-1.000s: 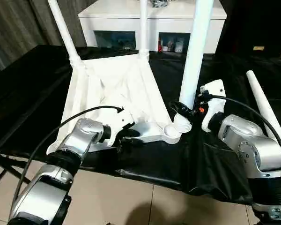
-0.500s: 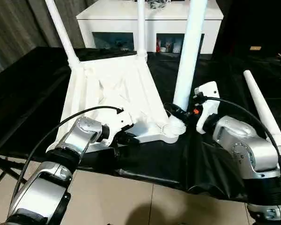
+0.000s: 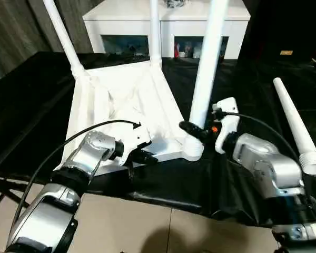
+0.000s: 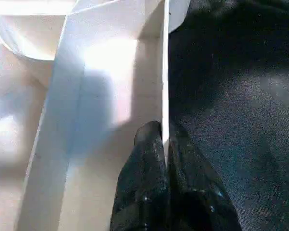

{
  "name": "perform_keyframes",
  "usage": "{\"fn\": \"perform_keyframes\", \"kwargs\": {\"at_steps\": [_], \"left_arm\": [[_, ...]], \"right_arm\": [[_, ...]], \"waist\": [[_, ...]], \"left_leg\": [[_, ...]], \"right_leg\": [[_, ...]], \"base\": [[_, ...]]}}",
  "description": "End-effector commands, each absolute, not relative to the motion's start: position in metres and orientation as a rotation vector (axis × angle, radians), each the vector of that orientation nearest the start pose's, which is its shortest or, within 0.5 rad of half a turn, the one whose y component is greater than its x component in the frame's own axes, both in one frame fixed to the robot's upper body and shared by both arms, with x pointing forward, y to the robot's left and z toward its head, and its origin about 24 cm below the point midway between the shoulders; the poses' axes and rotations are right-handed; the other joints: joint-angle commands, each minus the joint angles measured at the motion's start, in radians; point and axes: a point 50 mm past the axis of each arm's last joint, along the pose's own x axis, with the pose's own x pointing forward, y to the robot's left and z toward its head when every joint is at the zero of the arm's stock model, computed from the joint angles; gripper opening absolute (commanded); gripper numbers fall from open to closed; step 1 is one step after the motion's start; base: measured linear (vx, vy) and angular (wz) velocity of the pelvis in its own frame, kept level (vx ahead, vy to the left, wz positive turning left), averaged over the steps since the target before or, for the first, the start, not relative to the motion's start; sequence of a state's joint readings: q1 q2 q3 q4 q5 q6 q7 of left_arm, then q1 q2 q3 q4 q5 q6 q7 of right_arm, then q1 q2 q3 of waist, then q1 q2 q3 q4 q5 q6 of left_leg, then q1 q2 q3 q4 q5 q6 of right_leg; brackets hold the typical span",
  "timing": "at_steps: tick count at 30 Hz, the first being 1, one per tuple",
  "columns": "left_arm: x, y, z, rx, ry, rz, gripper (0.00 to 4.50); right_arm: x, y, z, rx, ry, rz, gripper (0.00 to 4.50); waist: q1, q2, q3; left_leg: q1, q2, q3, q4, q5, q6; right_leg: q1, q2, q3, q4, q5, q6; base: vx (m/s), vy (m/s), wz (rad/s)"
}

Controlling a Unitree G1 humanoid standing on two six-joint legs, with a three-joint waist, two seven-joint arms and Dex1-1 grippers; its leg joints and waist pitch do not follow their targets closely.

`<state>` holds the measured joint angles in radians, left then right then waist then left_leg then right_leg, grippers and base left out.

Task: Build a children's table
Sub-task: Rotate table base

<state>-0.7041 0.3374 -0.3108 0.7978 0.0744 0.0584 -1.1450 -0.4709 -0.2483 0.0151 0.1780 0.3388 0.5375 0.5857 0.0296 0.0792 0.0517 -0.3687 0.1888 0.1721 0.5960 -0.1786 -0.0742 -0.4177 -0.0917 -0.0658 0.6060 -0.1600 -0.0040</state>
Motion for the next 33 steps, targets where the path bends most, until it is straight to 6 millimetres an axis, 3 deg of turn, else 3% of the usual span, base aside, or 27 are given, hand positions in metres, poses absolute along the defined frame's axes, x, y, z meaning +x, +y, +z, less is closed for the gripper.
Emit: {"fn": "perform_keyframes", "kwargs": {"at_steps": [1, 8, 15, 18, 22, 25, 26, 28, 33], "left_arm": [[0.329, 0.142, 0.042, 0.438, 0.536, -1.245, 0.0], [0.327, 0.141, 0.043, 0.408, 0.47, -1.236, 0.0], [0.325, 0.142, 0.042, 0.39, 0.457, -1.217, 0.0], [0.326, 0.143, 0.043, 0.381, 0.451, -1.208, 0.0], [0.33, 0.145, 0.045, 0.367, 0.44, -1.16, 0.0], [0.331, 0.146, 0.045, 0.369, 0.441, -1.15, 0.0], [0.331, 0.147, 0.046, 0.37, 0.441, -1.146, 0.0], [0.332, 0.147, 0.046, 0.371, 0.44, -1.139, 0.0], [0.335, 0.147, 0.047, 0.372, 0.432, -1.108, 0.0]], "right_arm": [[0.328, -0.133, 0.091, 0.143, 0.243, 0.703, 1.86], [0.329, -0.135, 0.08, 0.16, 0.244, 0.68, 1.86], [0.324, -0.135, 0.065, 0.236, 0.241, 0.67, 1.85], [0.321, -0.136, 0.06, 0.259, 0.236, 0.664, 1.85], [0.312, -0.142, 0.045, 0.292, 0.229, 0.624, 1.85], [0.308, -0.145, 0.039, 0.297, 0.226, 0.6, 1.85], [0.305, -0.146, 0.037, 0.271, 0.22, 0.595, 1.84], [0.301, -0.148, 0.035, 0.221, 0.208, 0.595, 1.84], [0.287, -0.149, 0.027, 0.058, 0.177, 0.599, 1.84]], "waist": [[0.004, 0.0, -0.069], [0.002, -0.003, -0.07], [0.0, -0.002, -0.069], [-0.001, 0.0, -0.07], [0.001, 0.012, -0.072], [0.001, 0.011, -0.072], [0.001, 0.017, -0.072], [-0.001, 0.016, -0.07], [-0.001, 0.009, -0.066]], "left_leg": [[0.002, 0.019, -0.009, -0.074, -0.292, 0.018], [0.001, 0.021, -0.008, -0.074, -0.282, 0.026], [0.001, 0.021, -0.008, -0.075, -0.286, 0.033], [0.001, 0.021, -0.008, -0.076, -0.278, 0.039], [0.002, 0.021, -0.007, -0.075, -0.27, 0.048], [0.002, 0.022, -0.007, -0.077, -0.284, 0.052], [0.002, 0.021, -0.008, -0.078, -0.288, 0.051], [0.004, 0.022, -0.008, -0.08, -0.319, 0.043], [0.006, 0.022, -0.009, -0.085, -0.339, 0.04]], "right_leg": [[0.064, -0.044, 0.033, -0.083, -0.286, -0.216], [0.065, -0.044, 0.033, -0.081, -0.263, -0.225], [0.062, -0.045, 0.033, -0.085, -0.307, -0.21], [0.062, -0.044, 0.033, -0.085, -0.29, -0.214], [0.063, -0.045, 0.032, -0.085, -0.262, -0.221], [0.063, -0.044, 0.03, -0.086, -0.27, -0.219], [0.064, -0.044, 0.03, -0.086, -0.276, -0.218], [0.061, -0.044, 0.029, -0.093, -0.318, -0.205], [0.059, -0.045, 0.029, -0.101, -0.379, -0.18]], "base": [[0.0, 0.0, 0.0], [0.0, 0.0, 0.0], [0.0, 0.0, 0.0], [0.0, 0.0, 0.0], [0.0, 0.0, 0.0], [0.0, 0.0, 0.0], [0.0, 0.0, 0.0], [0.0, 0.0, 0.0], [0.0, 0.0, 0.0]]}}
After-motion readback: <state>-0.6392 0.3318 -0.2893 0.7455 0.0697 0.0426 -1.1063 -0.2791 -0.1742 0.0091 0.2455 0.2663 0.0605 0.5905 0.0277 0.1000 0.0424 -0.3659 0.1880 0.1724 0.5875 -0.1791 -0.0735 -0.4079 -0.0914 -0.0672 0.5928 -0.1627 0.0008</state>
